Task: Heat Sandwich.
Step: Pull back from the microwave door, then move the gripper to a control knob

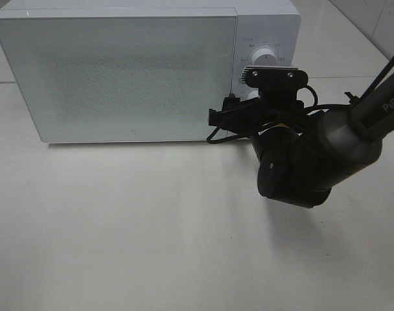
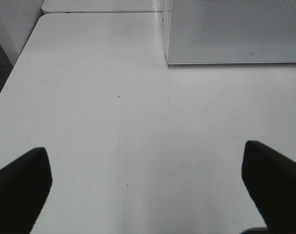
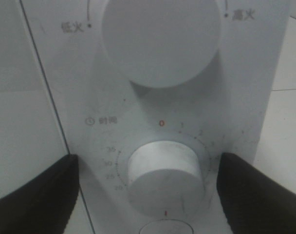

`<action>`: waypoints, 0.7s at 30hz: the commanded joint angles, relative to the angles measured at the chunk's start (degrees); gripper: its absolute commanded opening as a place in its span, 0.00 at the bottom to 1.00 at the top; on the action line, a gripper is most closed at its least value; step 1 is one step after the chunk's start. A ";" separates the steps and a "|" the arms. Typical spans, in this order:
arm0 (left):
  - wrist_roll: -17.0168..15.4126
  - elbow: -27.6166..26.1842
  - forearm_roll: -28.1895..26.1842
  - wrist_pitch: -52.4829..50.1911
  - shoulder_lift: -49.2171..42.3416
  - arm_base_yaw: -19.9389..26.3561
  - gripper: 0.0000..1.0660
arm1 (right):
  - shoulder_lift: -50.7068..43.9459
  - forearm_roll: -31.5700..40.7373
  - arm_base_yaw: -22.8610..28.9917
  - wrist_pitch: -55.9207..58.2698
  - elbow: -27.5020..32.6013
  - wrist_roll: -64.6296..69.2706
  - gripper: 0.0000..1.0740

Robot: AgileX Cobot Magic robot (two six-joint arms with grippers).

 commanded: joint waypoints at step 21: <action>0.00 0.17 -0.52 -0.74 -1.26 0.00 0.94 | -0.92 -0.97 0.29 -0.69 0.74 -0.23 0.71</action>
